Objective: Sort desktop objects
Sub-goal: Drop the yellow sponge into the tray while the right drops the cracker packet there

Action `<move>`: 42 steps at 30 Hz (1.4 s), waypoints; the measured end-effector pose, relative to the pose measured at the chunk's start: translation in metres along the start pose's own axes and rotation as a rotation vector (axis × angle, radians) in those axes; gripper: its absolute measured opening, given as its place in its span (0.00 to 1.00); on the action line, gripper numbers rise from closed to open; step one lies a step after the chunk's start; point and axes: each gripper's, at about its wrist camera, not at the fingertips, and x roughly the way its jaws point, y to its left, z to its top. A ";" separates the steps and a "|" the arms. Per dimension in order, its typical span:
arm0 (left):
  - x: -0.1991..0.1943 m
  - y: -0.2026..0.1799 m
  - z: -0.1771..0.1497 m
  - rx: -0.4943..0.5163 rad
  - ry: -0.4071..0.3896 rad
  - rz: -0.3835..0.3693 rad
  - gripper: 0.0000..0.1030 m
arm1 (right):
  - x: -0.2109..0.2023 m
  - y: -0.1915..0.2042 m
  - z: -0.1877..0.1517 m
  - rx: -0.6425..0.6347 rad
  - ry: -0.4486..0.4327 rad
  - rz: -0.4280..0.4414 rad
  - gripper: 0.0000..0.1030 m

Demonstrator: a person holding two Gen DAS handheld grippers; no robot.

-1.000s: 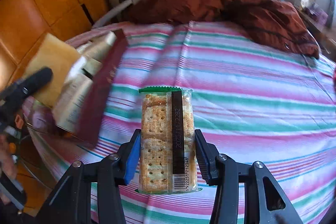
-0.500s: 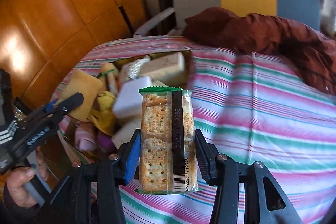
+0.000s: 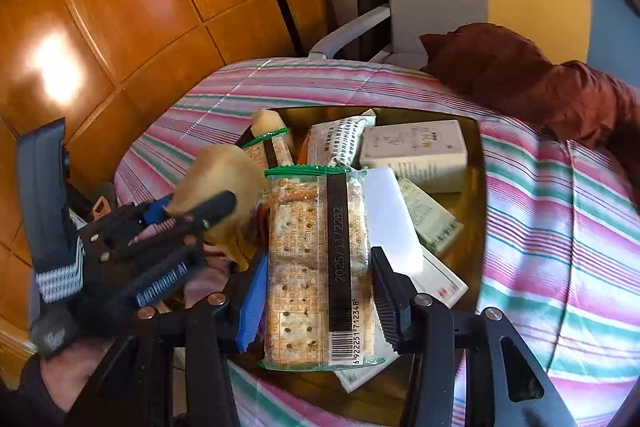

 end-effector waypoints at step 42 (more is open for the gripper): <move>-0.038 0.001 -0.009 -0.036 -0.078 0.033 0.70 | -0.014 0.010 -0.010 -0.022 -0.051 -0.064 0.50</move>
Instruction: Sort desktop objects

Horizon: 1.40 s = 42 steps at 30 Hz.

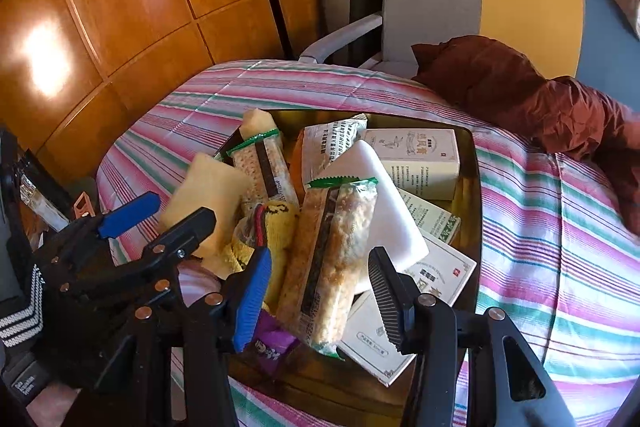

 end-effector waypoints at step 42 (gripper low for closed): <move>-0.070 -0.053 0.013 0.080 -0.149 0.081 0.61 | -0.053 -0.037 -0.060 0.098 -0.081 -0.070 0.64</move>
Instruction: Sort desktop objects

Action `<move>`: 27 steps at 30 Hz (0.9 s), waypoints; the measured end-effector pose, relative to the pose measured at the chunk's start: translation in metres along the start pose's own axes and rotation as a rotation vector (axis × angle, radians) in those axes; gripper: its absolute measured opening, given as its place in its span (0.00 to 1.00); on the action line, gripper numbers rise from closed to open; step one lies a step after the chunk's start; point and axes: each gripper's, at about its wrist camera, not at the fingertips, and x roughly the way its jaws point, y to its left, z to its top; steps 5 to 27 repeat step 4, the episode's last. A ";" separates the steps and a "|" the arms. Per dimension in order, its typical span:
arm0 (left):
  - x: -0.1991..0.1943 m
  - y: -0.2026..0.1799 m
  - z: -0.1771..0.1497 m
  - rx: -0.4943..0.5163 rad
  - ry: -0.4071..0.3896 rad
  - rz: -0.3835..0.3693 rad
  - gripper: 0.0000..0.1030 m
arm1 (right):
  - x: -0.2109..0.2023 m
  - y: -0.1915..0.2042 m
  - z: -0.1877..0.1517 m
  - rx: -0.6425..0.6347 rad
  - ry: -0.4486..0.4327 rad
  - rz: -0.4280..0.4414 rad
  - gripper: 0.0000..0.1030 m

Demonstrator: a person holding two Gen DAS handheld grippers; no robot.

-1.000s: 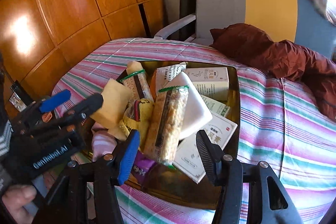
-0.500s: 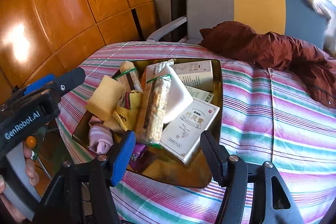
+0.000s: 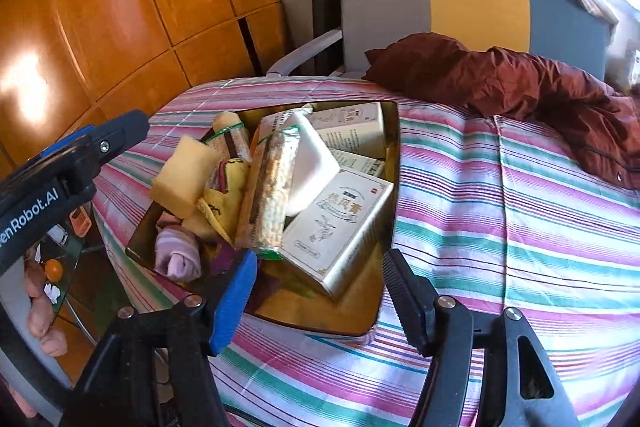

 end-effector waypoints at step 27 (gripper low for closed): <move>0.001 0.000 -0.001 -0.001 0.005 0.001 0.61 | -0.006 -0.010 0.001 0.025 -0.018 -0.031 0.65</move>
